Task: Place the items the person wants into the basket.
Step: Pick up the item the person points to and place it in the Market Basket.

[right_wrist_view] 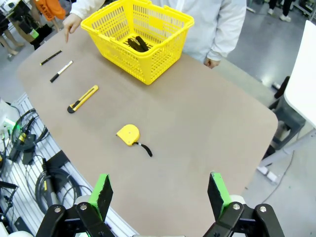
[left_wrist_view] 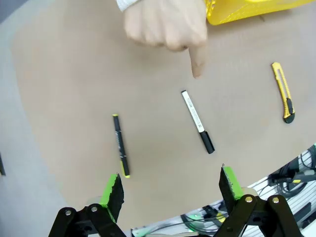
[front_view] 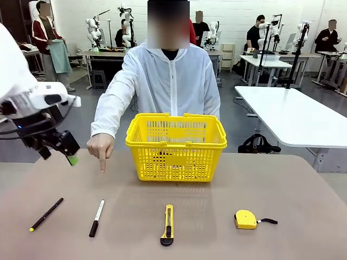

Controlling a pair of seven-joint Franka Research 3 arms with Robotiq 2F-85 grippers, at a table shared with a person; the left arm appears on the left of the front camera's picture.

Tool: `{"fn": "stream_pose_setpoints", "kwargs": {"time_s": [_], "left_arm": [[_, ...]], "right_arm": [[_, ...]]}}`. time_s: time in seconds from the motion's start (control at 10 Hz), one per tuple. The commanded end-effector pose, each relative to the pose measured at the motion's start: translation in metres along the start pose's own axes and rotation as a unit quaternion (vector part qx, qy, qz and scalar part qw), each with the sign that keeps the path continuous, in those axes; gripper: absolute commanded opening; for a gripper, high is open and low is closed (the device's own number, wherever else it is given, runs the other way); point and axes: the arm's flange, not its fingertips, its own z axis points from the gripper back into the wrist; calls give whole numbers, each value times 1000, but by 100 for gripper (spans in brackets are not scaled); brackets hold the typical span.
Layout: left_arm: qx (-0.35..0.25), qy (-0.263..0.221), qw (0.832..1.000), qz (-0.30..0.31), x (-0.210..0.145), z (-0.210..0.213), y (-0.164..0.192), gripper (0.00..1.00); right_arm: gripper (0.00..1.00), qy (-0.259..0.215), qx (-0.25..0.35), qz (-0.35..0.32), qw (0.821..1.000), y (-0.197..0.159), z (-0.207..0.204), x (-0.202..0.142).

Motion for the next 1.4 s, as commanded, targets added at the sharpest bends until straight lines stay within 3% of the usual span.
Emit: {"fn": "stream_pose_setpoints", "kwargs": {"time_s": [0.0,0.2,0.3,0.8,0.9,1.1,1.3], "left_arm": [[-16,37,999,34,16,-22,-7,100],[-13,61,997,41,25,-34,-1,100],[-10,40,999,27,9,-31,-6,100],[-15,41,999,28,15,-31,-7,100],[18,41,999,2,18,-54,-22,100],[15,68,997,30,-6,-93,-60,100],[38,101,993,58,10,-114,-76,100]], "right_arm": [[100,4,2,-2,1000,-2,0,1],[100,4,2,-2,1000,-2,0,1],[100,4,2,-2,1000,-2,0,1],[100,4,2,-2,1000,-2,0,1],[100,4,2,-2,1000,-2,0,1],[100,4,2,-2,1000,-2,0,1],[100,4,2,-2,1000,-2,0,1]]}}
